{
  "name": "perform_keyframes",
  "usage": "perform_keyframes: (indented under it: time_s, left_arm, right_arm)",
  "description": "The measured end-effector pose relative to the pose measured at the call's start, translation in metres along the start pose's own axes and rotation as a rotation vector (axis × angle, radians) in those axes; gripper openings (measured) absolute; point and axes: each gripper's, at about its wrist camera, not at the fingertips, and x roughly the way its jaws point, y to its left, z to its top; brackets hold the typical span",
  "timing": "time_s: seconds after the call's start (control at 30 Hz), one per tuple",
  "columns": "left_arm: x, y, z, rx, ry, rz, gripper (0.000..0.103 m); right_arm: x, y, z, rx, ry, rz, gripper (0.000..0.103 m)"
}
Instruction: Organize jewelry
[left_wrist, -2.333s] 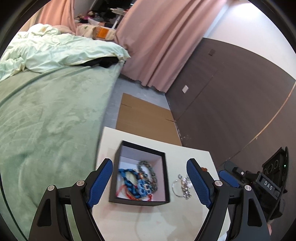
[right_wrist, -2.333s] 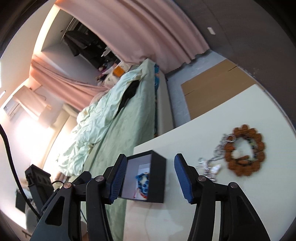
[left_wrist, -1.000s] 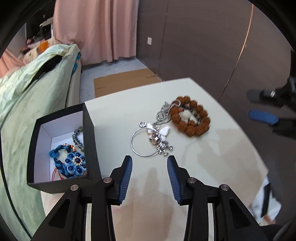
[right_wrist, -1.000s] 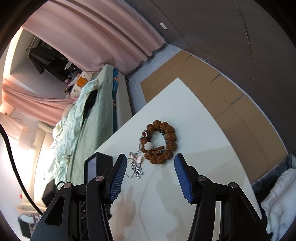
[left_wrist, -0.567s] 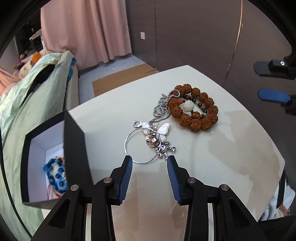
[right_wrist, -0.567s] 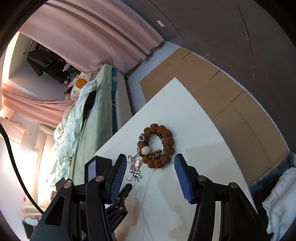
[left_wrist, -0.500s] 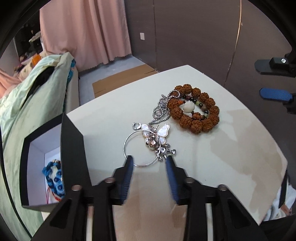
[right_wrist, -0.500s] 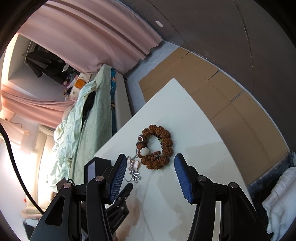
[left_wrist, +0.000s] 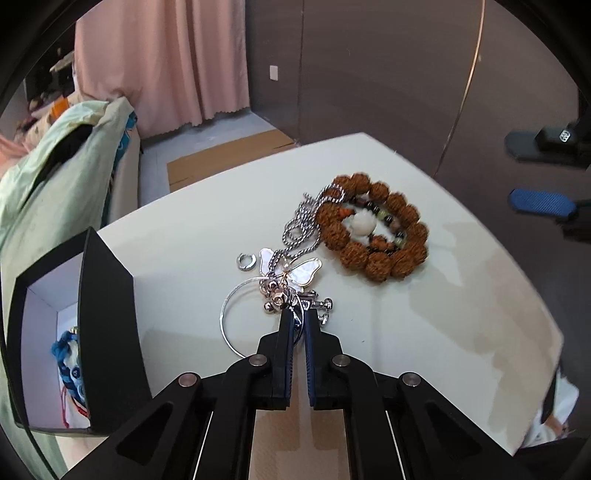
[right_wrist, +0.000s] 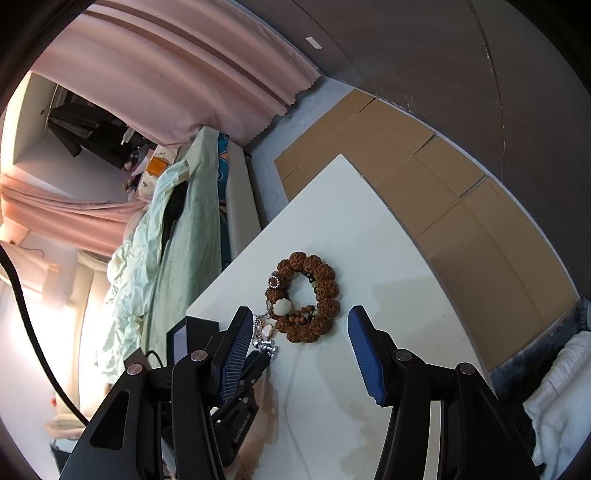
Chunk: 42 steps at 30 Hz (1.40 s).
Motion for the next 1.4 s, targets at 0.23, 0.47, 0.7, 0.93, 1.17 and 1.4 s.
perform_keyframes:
  time_s: [0.23,0.47,0.7,0.93,1.17,1.4]
  left_arm:
    - [-0.028,0.005,0.008,-0.060,-0.069,-0.056,0.001]
    - [-0.055,0.019,0.014,-0.128,-0.135,-0.099,0.001]
    - [-0.078,0.040,0.018,-0.187,-0.193,-0.142,0.001]
    - [-0.089,0.057,0.020,-0.238,-0.214,-0.187,0.001]
    - [-0.100,0.077,0.019,-0.297,-0.240,-0.224,0.001]
    - [-0.111,0.093,0.016,-0.339,-0.265,-0.226,0.001]
  right_arm:
    - [0.011,0.004,-0.004,-0.022,0.017,-0.017,0.054]
    - [0.026,0.012,-0.006,-0.053,0.018,-0.057,0.054]
    - [0.043,0.016,0.001,-0.094,0.001,-0.145,0.053]
    - [0.063,0.024,0.004,-0.148,-0.004,-0.251,0.047]
    - [0.085,0.029,0.005,-0.192,0.022,-0.346,0.023]
    - [0.079,0.013,0.006,-0.074,0.042,-0.218,0.019]
